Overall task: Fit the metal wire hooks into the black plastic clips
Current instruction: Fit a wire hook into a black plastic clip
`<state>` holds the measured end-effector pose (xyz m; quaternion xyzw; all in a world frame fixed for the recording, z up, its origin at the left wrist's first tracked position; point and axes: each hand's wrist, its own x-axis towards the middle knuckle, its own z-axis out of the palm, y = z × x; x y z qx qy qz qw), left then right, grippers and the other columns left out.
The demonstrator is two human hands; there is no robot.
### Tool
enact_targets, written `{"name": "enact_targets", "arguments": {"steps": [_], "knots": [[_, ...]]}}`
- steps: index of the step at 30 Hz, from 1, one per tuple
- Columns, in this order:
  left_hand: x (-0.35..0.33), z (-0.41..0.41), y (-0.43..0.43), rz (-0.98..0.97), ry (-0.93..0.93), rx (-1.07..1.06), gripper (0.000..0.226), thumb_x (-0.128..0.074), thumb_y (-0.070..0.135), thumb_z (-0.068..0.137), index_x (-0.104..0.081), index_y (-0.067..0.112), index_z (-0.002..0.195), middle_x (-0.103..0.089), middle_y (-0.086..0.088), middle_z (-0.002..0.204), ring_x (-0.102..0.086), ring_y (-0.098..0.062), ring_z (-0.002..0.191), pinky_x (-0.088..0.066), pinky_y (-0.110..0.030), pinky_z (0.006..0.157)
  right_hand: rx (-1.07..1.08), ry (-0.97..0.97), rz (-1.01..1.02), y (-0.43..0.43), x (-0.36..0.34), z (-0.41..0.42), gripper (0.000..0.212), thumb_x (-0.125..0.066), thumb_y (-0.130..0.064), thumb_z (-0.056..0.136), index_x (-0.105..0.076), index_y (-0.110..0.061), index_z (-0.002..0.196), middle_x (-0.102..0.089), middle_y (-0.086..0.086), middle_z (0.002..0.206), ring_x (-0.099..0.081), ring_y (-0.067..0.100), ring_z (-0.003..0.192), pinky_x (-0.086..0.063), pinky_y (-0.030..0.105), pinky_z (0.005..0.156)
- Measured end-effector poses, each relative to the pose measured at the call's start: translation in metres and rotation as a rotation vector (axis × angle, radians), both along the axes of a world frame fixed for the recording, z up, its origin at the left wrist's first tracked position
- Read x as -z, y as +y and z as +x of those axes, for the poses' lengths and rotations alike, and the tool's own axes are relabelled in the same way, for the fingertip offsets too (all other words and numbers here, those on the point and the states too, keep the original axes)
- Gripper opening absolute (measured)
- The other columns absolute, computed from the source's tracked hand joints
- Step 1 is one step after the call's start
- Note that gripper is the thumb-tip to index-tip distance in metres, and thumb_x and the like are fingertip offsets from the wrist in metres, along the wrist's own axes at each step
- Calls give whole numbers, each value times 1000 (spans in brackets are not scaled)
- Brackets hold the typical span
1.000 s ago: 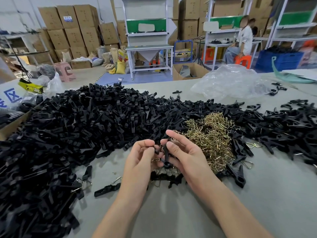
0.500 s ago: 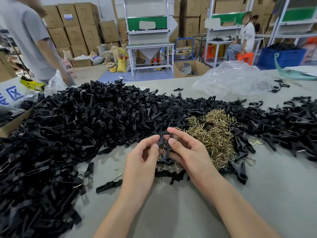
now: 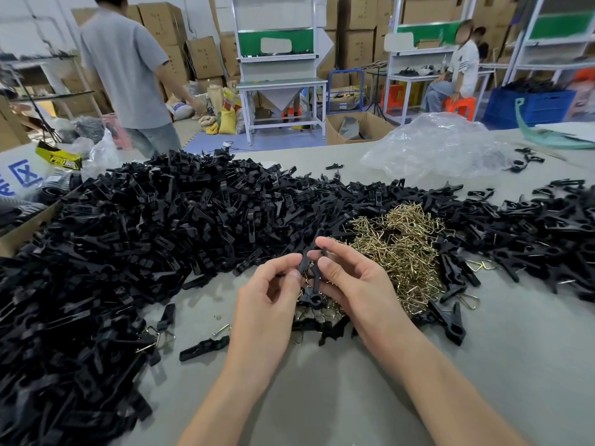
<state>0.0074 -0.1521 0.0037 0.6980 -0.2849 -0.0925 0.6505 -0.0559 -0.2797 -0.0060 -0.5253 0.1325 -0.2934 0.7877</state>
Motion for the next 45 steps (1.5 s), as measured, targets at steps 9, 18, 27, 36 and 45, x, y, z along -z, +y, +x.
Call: {"name": "enact_targets", "arguments": {"steps": [9,18,27,36,45], "knots": [[0,-2,0,-6,-23,24,20,-60,12,98,-69,30,103,-71,23,84,-63,7,74,-44,-5,67,-11,15,-91,-1,3,-1,37,-78,-36,73,-77,-38,109,-76,-3,109,-70,14,111,-57,24,88],[7,-7,-4,60,-46,41,26,-71,32,89,-63,36,113,-68,15,106,-67,2,95,-49,-11,78,-48,5,-86,1,0,-3,38,-76,-26,76,-73,-38,112,-74,-6,94,-72,21,99,-58,35,92],[11,-3,-3,26,-155,-20,28,-60,34,96,-56,41,122,-61,27,112,-62,-1,105,-50,-18,85,-57,-6,-67,-3,-4,-7,21,-74,-20,77,-77,-23,98,-73,3,97,-73,17,95,-57,22,83],[17,-9,-7,248,-539,-30,22,-46,39,100,-52,41,121,-56,27,109,-53,0,111,-47,-15,84,214,-398,654,-50,-21,-35,34,-63,5,78,-65,-3,111,-72,19,108,-74,25,90,-62,30,82],[-29,14,-79,911,-718,197,39,-47,46,102,-49,31,138,-45,0,132,-50,-22,118,-46,-39,91,237,-434,700,-51,-20,-40,31,-66,-1,78,-66,-4,109,-73,17,105,-75,21,87,-62,26,75]]}}
